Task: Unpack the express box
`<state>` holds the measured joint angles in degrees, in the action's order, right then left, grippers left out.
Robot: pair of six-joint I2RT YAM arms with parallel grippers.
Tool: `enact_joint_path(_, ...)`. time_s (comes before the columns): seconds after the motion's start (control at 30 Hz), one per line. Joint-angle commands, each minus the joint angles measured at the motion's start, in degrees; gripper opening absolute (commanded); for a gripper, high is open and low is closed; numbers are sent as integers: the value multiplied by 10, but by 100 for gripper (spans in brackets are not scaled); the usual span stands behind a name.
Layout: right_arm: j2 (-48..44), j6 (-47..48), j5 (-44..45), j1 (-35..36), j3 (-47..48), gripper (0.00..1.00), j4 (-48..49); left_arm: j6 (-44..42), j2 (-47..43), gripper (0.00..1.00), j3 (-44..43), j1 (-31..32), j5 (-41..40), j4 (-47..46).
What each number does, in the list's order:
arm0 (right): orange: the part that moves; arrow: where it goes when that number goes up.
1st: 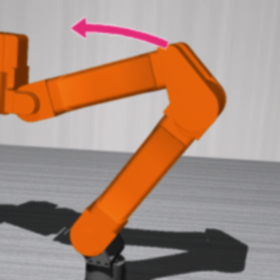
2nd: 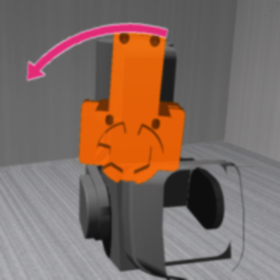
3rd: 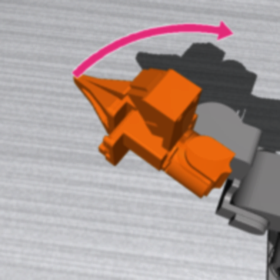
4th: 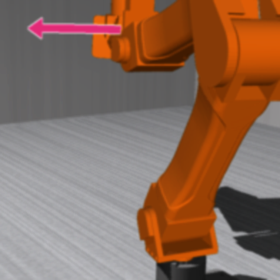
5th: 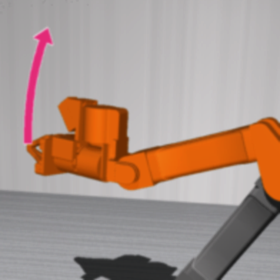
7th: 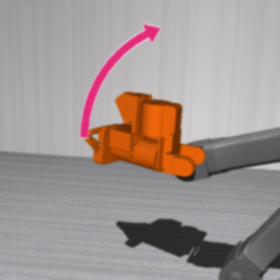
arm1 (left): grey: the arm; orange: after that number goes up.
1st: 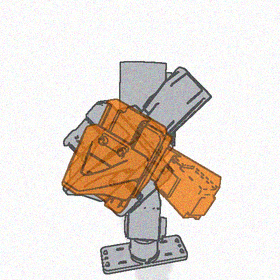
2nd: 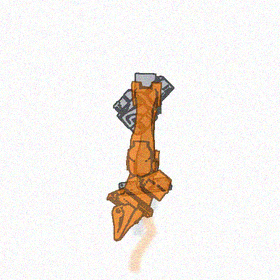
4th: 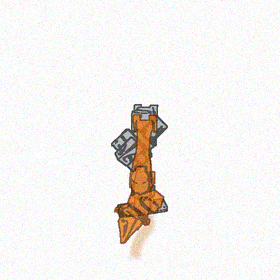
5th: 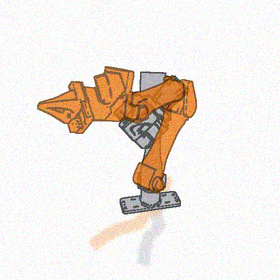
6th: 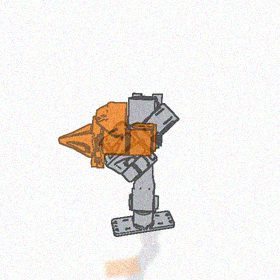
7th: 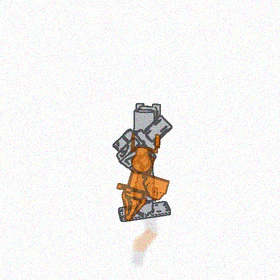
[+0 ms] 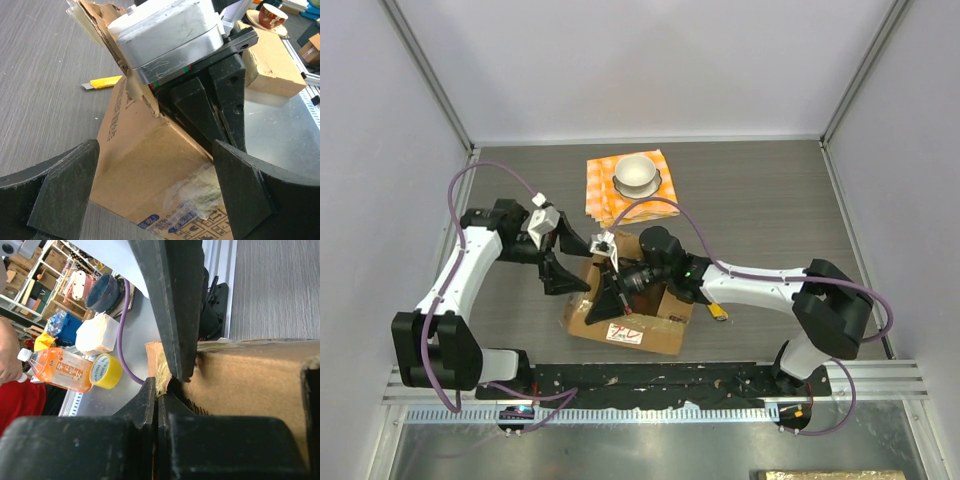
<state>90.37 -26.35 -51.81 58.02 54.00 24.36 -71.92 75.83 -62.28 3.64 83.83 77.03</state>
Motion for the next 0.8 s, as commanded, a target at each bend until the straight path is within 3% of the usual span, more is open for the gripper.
enact_joint_path(0.0, 17, -32, -20, 8, 38, 1, 76, -59, -9, 100, 13, 1, 65, 182)
enact_joint_path(0.27, 47, -34, -19, 26, 61, 1, 79, -59, 5, 100, -7, 17, 62, 182)
enact_joint_path(0.4, 41, -33, -18, 27, 62, 1, 79, -83, -1, 100, 34, 20, 27, 182)
enact_joint_path(0.6, 13, -7, -12, 27, 54, 1, 37, -105, -1, 81, 62, 8, 0, 182)
enact_joint_path(0.7, 0, -1, -7, 27, 45, 1, 26, -103, 4, 61, 53, 3, 1, 182)
enact_joint_path(0.73, -5, 1, -6, 27, 42, 1, 24, -103, 6, 49, 52, 3, 0, 182)
enact_joint_path(0.77, -11, 4, -4, 27, 42, 1, 23, -103, 6, 46, 51, 3, 0, 182)
